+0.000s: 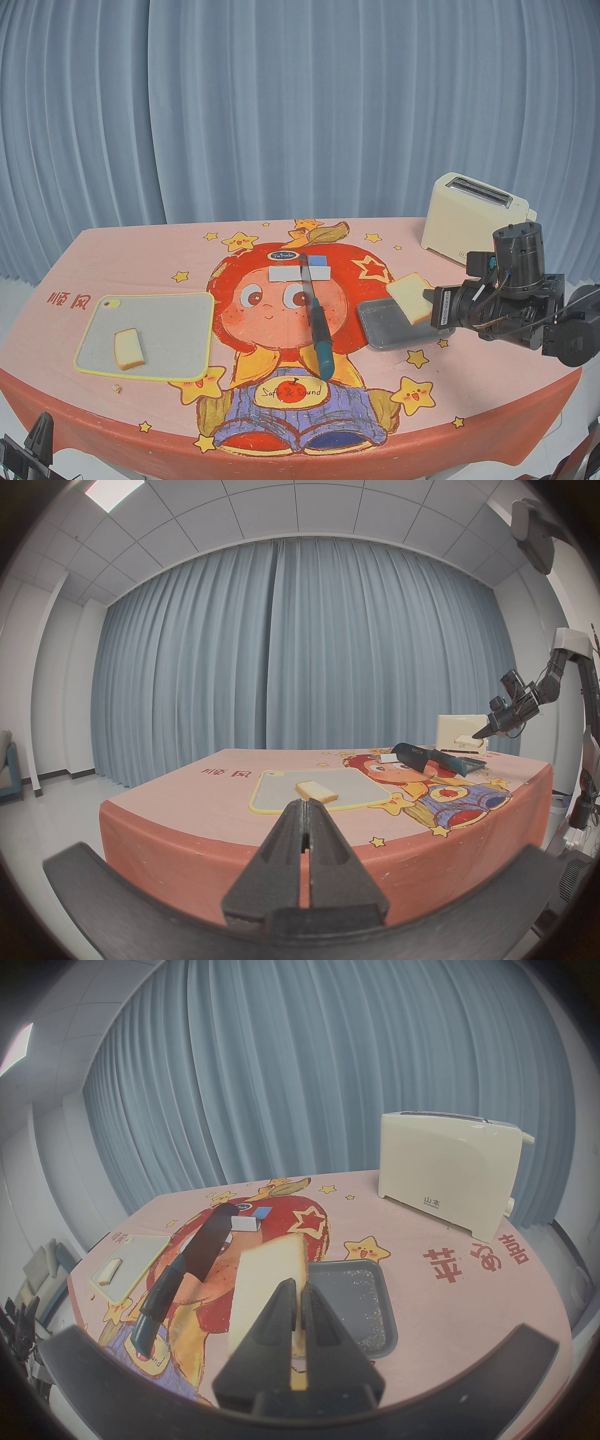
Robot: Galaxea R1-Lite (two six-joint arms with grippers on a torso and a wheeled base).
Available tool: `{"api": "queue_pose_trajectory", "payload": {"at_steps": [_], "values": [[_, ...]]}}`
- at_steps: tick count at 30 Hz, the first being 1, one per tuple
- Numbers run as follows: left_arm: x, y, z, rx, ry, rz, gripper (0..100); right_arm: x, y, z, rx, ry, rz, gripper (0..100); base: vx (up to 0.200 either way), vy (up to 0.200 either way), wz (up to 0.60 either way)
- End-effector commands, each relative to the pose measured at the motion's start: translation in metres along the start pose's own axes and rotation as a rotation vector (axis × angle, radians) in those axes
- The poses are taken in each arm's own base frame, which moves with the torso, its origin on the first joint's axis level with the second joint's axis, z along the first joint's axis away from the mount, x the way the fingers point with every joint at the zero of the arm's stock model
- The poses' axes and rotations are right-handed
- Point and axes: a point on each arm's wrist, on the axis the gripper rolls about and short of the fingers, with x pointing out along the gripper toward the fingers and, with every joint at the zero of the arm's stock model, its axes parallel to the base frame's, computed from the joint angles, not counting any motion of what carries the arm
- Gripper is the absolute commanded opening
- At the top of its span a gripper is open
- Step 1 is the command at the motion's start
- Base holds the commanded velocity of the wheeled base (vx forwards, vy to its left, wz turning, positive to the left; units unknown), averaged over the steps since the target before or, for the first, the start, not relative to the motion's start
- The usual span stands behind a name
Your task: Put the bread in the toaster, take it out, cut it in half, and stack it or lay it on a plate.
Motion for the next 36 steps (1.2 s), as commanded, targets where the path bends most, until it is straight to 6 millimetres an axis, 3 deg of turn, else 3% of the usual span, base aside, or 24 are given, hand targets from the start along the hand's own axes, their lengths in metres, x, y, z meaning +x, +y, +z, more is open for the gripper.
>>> {"api": "queue_pose_trajectory", "payload": {"at_steps": [1,36], "values": [[0.001,0.000,-0.005,-0.001,0.019,0.000,0,0.002,-0.001,0.000,0.001,0.003,-0.005,0,0.000,0.000,0.00],[0.001,0.000,-0.005,-0.001,0.019,0.000,0,0.031,-0.001,-0.018,-0.011,0.071,-0.091,0,0.000,0.000,0.00]]}}
